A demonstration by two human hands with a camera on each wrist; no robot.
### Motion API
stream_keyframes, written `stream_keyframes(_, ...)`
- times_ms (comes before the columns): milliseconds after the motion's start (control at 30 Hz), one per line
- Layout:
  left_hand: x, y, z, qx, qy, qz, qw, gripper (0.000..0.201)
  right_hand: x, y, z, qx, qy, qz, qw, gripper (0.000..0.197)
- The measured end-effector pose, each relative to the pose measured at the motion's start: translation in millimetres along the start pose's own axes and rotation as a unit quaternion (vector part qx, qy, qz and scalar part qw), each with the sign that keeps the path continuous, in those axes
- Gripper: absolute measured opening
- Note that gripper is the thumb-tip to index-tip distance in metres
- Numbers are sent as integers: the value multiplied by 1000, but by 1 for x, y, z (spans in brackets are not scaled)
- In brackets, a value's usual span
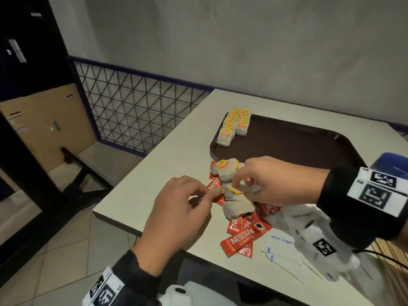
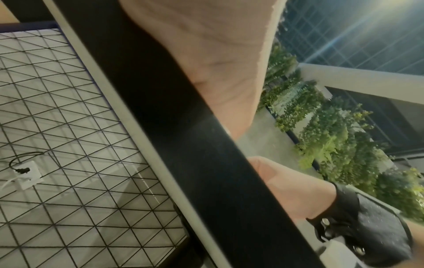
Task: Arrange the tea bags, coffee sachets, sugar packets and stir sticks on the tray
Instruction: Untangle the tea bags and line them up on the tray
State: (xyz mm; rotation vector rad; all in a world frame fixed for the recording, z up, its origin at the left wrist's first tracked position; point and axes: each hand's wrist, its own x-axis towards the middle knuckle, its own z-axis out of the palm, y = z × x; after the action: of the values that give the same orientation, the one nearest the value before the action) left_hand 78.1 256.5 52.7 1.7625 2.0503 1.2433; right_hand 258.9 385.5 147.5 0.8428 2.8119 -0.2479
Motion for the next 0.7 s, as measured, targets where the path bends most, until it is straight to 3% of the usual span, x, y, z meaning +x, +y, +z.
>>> stream_keyframes(133, -1, -1, -4, -133, 53, -62, 988, 10, -2, -1, 5, -11, 54, -14, 998, 17)
stream_keyframes(333, 1, -1, -14, -316, 67, -108, 940, 16, -6, -7, 6, -1, 44, -7, 999, 24)
stream_keyframes(533, 6, -12, -18, -379, 70, -131, 913, 18, 1, -9, 11, -21, 58, -14, 998, 12)
stream_keyframes(700, 7, -17, -20, -404, 59, -135, 903, 17, 2, -10, 8, -44, 60, -19, 997, 15)
